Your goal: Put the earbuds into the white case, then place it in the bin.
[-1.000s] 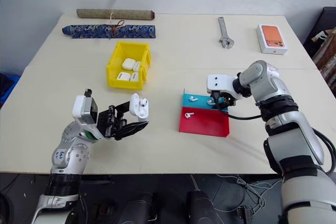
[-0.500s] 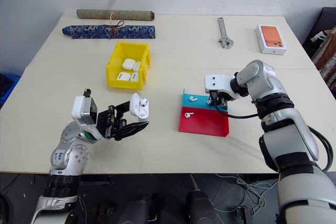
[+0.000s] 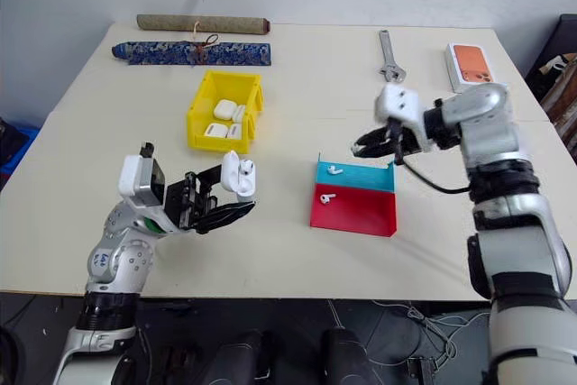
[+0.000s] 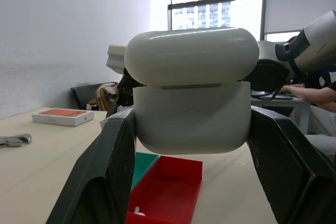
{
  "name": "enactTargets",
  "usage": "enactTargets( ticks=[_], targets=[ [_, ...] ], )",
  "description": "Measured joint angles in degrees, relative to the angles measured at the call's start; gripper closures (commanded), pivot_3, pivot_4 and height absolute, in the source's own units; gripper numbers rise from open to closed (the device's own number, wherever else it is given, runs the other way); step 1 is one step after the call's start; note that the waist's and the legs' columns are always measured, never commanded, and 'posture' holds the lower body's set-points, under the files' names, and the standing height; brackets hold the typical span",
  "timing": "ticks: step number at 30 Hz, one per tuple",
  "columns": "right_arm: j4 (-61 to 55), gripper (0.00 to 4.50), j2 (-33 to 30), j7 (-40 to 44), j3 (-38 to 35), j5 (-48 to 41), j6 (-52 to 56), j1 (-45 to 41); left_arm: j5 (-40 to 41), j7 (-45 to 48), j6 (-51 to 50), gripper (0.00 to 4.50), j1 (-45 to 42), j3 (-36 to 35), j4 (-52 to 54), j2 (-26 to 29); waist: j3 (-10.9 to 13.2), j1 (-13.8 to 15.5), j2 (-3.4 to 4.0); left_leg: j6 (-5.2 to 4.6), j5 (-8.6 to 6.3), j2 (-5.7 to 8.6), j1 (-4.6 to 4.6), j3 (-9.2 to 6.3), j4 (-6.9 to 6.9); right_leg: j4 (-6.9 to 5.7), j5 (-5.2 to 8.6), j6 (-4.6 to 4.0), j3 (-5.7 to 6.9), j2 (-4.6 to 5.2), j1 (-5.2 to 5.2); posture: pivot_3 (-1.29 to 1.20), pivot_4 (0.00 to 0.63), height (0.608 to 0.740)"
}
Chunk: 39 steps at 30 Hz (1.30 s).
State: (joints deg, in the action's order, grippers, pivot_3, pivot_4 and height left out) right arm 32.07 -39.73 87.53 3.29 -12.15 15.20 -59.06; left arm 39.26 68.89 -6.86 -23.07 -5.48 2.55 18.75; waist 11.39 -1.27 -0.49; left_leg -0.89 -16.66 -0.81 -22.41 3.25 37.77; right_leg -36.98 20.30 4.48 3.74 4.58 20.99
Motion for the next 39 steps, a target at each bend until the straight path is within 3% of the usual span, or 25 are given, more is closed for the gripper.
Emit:
enactTargets(
  ticks=[2, 5, 13, 24, 39],
  targets=[
    [-9.78, 4.06, 1.07, -2.24, -5.32, -9.36, 12.65, 3.38, 0.05, -0.15, 0.10, 1.74, -1.67, 0.01, -1.28, -1.05, 0.00, 0.03, 0.00, 0.00, 0.00, -0.01, 0.00, -0.06, 0.00, 0.00, 0.00, 0.00, 0.03, 0.00, -0.01, 0.00, 0.150, 0.740],
    [-25.15, 4.06, 7.85, -11.93, -13.49, -23.92, 26.69, 8.85, -0.42, -0.66, 1.33, 1.74, -4.42, 0.60, -3.68, -3.58, 0.00, -0.33, 0.00, 0.05, 0.00, -0.03, 0.01, -0.10, 0.00, 0.00, 0.00, 0.00, 0.07, -0.02, 0.01, 0.00, 0.150, 0.740],
    [-44.83, 4.06, 15.41, -30.10, -16.04, -43.60, 42.50, 15.88, -1.12, -0.37, 2.00, 1.74, -6.89, 1.66, -6.77, -5.00, 0.00, -0.15, 0.00, 0.03, -0.01, -0.01, -0.02, -0.08, -0.04, -0.01, 0.00, 0.00, 0.03, -0.02, 0.04, 0.00, 0.150, 0.740],
    [-49.80, 4.06, 17.20, -36.62, -11.98, -46.43, 40.26, 20.60, -1.35, 0.18, 3.23, 1.74, -8.17, 2.09, -8.26, -5.94, 0.00, -0.15, 0.00, -0.02, -0.03, 0.01, -0.08, -0.06, -0.05, -0.01, 0.00, 0.00, 0.01, -0.02, 0.07, 0.00, 0.150, 0.740],
    [-49.77, 4.06, 16.23, -35.43, -7.01, -41.58, 31.82, 22.47, -1.95, -0.56, 3.21, 1.74, -7.83, 2.16, -8.27, -6.28, 0.00, -0.16, 0.00, -0.02, -0.03, 0.01, -0.08, -0.06, -0.05, 0.04, 0.00, 0.00, 0.01, -0.02, 0.08, 0.00, 0.150, 0.740]
  ],
)
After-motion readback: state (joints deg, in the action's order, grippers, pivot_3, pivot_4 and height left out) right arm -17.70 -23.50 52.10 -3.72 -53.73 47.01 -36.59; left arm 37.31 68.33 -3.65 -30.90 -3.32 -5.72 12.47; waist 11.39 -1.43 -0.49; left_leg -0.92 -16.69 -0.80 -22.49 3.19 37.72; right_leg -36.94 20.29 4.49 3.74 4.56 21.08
